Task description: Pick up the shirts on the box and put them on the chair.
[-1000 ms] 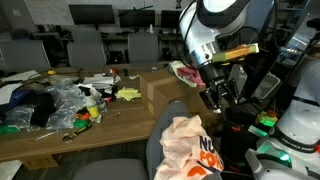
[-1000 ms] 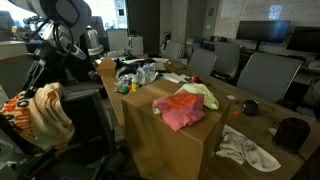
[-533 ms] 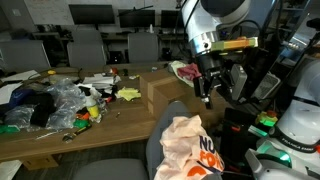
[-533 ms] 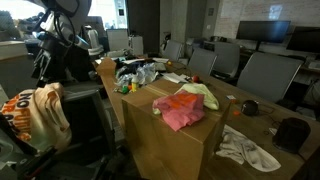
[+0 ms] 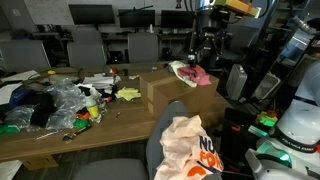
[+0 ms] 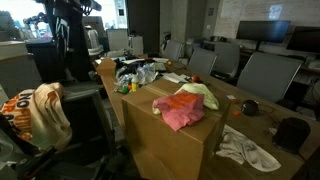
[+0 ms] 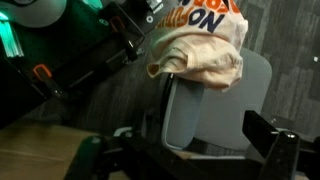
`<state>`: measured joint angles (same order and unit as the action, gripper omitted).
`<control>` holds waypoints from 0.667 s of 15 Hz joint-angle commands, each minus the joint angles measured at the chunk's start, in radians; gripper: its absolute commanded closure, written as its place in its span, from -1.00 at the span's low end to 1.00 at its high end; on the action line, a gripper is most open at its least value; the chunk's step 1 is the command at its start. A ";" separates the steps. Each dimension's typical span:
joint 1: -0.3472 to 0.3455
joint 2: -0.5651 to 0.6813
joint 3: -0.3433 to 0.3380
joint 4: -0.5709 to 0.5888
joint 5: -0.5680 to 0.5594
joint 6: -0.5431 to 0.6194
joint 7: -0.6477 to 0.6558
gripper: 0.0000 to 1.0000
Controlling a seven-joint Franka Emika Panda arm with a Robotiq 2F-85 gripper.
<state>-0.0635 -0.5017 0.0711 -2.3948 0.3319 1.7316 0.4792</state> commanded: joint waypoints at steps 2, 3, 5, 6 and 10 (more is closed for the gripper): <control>-0.063 -0.004 -0.011 0.063 -0.060 0.108 0.039 -1.00; -0.077 0.001 -0.010 0.071 -0.078 0.135 0.054 -1.00; -0.108 0.015 -0.011 0.087 -0.109 0.186 0.097 -1.00; -0.124 0.022 -0.007 0.093 -0.132 0.206 0.128 -1.00; -0.187 0.054 0.000 0.119 -0.263 0.267 0.290 -1.00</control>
<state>-0.2121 -0.4847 0.0613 -2.3216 0.1535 1.9641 0.6538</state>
